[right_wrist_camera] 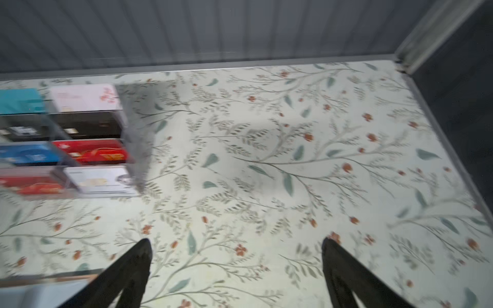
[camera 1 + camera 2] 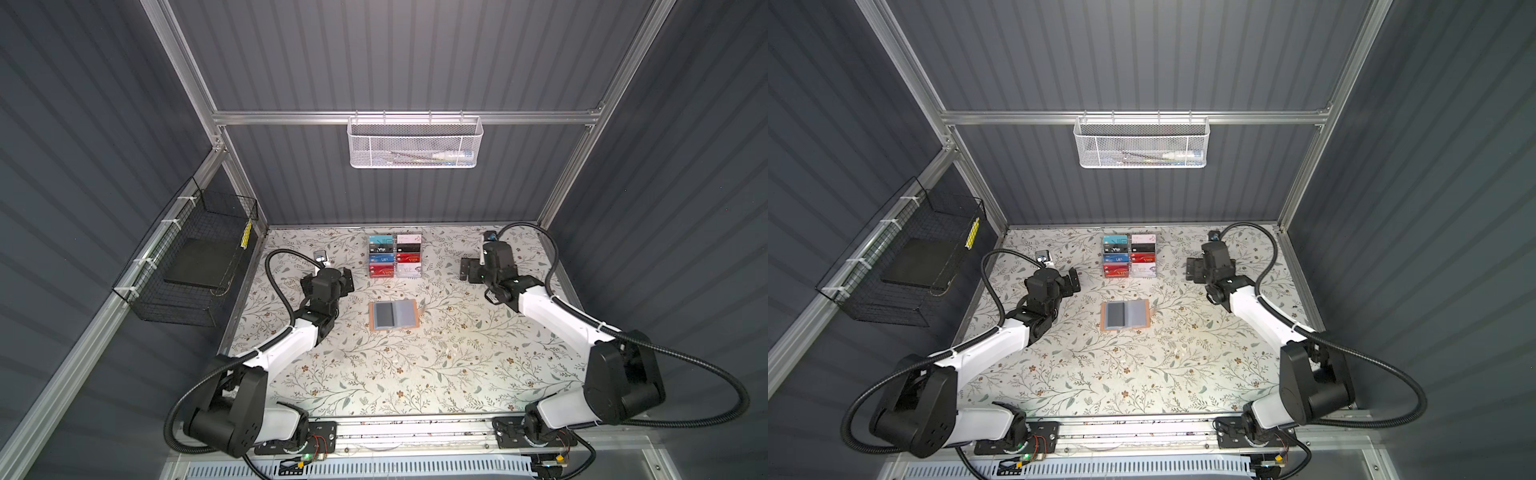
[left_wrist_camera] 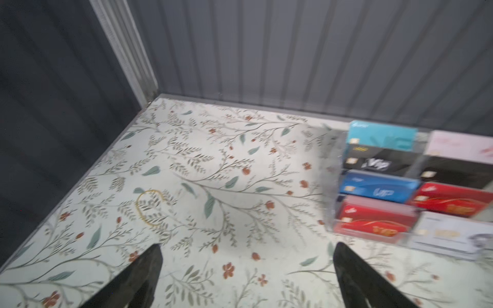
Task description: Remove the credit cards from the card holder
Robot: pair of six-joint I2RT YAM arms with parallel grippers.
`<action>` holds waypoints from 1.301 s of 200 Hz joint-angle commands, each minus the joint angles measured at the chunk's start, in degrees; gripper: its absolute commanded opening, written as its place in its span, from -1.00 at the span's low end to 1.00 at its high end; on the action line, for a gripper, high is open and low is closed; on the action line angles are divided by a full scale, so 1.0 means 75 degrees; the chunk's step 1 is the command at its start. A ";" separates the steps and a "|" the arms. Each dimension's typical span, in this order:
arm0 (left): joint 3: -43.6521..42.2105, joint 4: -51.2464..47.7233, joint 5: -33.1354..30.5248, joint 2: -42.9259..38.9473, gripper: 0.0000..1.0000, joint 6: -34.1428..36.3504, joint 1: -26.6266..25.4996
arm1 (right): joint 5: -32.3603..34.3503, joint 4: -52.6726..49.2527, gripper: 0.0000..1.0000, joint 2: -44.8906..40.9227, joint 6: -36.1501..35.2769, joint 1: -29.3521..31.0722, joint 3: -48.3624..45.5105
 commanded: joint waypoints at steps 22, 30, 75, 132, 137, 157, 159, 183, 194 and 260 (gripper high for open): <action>-0.0987 0.1060 -0.0891 0.0293 1.00 0.0719 0.1027 | 0.2114 0.1091 0.98 -0.1131 -0.0245 -0.0353 -0.1599; -0.1103 0.1072 -0.0840 0.0217 1.00 0.0664 0.1238 | 0.2335 0.1510 0.98 -0.1305 -0.0366 -0.0386 -0.1976; -0.1847 0.3328 -0.0182 0.0821 1.00 0.0840 0.1914 | 0.2811 0.4237 0.98 -0.1420 -0.1253 -0.0475 -0.3514; -0.1420 0.4408 0.1443 0.2479 1.00 0.1667 0.2017 | 0.3034 0.8913 0.98 -0.0377 -0.2701 -0.0472 -0.5107; -0.1569 0.4504 0.1490 0.2475 1.00 0.1575 0.2017 | 0.3001 0.9110 0.98 -0.0299 -0.2708 -0.0481 -0.5141; -0.1644 0.4669 0.1437 0.2571 1.00 0.1550 0.2028 | 0.2830 0.9967 0.98 0.0263 -0.2862 -0.0534 -0.5248; -0.1627 0.4599 0.1436 0.2552 1.00 0.1546 0.2028 | 0.2829 1.0125 0.98 0.0365 -0.2878 -0.0543 -0.5254; -0.1651 0.4771 0.1420 0.2589 1.00 0.1596 0.2028 | 0.2785 1.0699 0.98 0.0537 -0.2963 -0.0532 -0.5402; -0.1665 0.4859 0.1421 0.2610 1.00 0.1617 0.2028 | 0.2238 1.0354 0.98 0.0384 -0.2785 -0.0754 -0.5399; -0.1665 0.4847 0.1403 0.2599 1.00 0.1616 0.2028 | -0.0809 0.8457 0.98 0.0103 -0.0836 -0.2773 -0.5109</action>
